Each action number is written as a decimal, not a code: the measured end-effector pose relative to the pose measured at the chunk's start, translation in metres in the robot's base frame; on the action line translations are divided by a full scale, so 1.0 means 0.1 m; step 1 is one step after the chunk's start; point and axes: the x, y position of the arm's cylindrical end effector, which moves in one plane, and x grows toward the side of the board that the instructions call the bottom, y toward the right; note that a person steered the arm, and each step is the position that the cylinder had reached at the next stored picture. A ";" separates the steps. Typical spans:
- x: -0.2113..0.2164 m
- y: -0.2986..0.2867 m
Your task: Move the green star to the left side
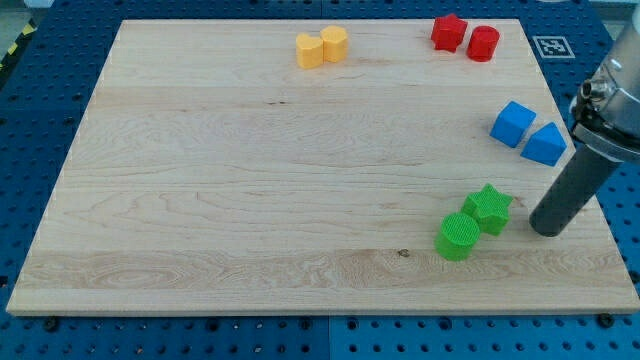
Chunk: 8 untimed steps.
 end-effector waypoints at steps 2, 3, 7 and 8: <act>-0.01 -0.06; -0.03 -0.06; -0.08 -0.22; -0.08 -0.22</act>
